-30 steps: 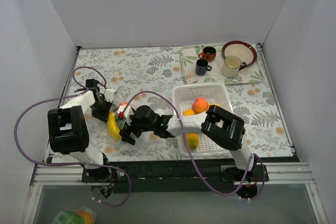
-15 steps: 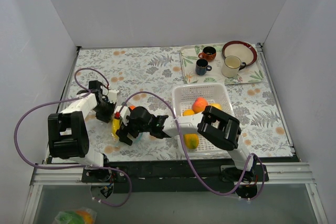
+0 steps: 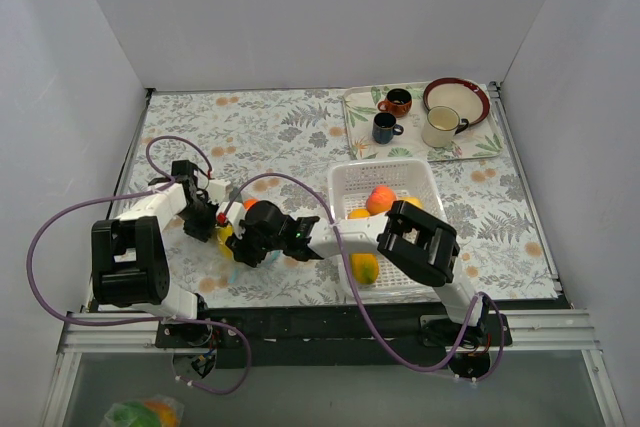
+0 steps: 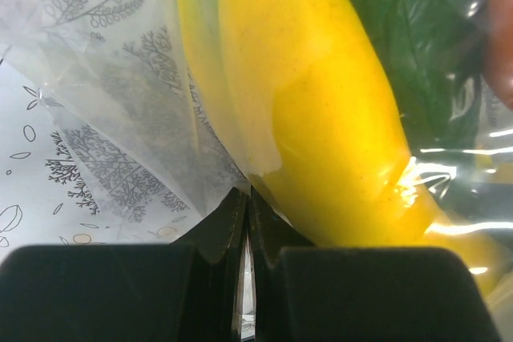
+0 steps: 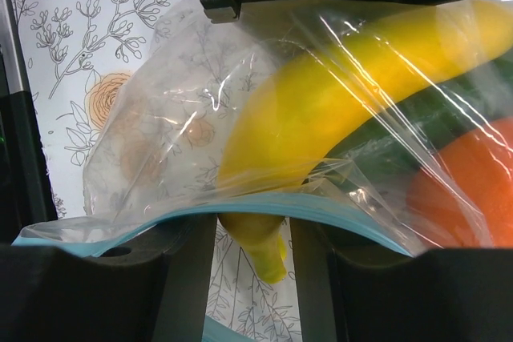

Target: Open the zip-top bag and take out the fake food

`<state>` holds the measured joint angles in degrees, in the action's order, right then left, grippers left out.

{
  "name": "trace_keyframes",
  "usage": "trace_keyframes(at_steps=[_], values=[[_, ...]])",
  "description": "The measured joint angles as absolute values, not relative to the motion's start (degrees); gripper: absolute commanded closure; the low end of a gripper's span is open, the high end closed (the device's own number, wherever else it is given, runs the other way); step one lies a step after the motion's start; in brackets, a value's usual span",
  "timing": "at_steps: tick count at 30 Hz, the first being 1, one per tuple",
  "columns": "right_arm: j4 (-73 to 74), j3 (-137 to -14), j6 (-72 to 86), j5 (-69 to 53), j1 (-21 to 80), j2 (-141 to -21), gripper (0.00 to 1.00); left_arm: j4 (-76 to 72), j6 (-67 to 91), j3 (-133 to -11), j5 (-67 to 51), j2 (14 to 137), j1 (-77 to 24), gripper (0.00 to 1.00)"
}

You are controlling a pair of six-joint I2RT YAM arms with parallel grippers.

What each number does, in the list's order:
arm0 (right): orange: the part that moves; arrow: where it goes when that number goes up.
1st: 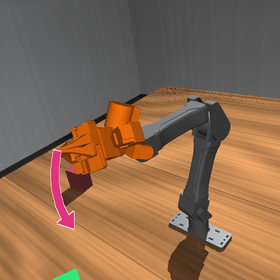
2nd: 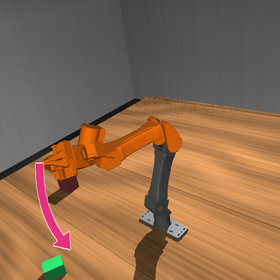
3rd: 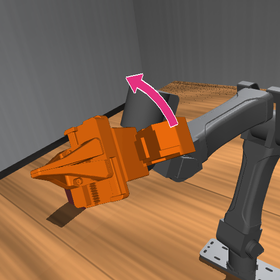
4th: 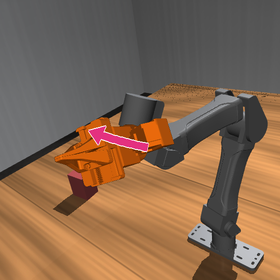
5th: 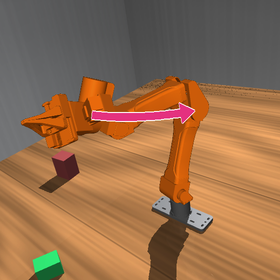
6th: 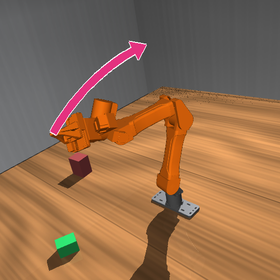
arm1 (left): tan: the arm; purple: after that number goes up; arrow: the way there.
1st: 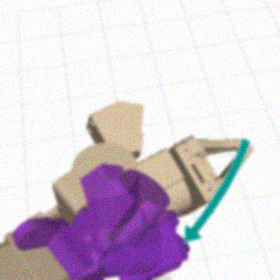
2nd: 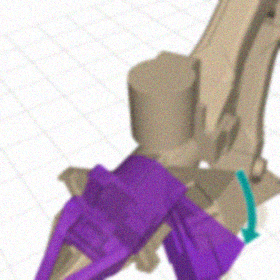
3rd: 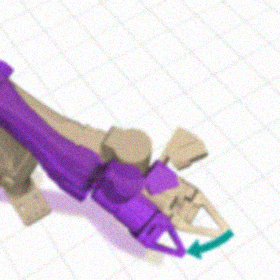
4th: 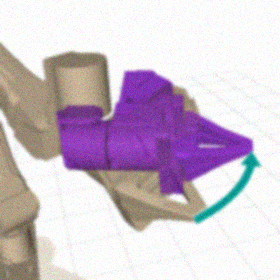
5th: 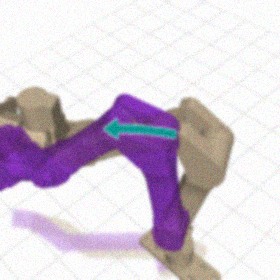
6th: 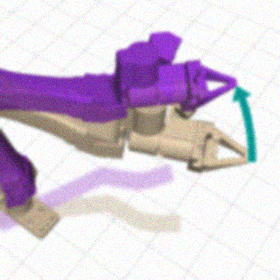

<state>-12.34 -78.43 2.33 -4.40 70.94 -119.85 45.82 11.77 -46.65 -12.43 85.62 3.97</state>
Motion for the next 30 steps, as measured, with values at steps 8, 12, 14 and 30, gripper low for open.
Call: trace_keyframes(at_steps=[8,12,14,30], values=[[-11.88,-78.43,2.13,-8.01,70.24,-119.85,0.77,46.54,11.75,-47.44,-12.38,86.04,3.88,1.00],[-11.62,-78.37,2.02,-9.15,70.08,-119.83,0.99,46.48,11.73,-47.51,-11.38,86.06,3.84,1.00],[-11.33,-77.73,1.67,-9.41,70.13,-119.20,0.99,46.11,11.62,-47.51,-10.59,86.08,3.73,1.00],[9.43,-67.20,0.19,-8.86,70.85,-95.26,0.99,43.11,11.55,-49.98,-7.33,89.30,3.68,1.00]])
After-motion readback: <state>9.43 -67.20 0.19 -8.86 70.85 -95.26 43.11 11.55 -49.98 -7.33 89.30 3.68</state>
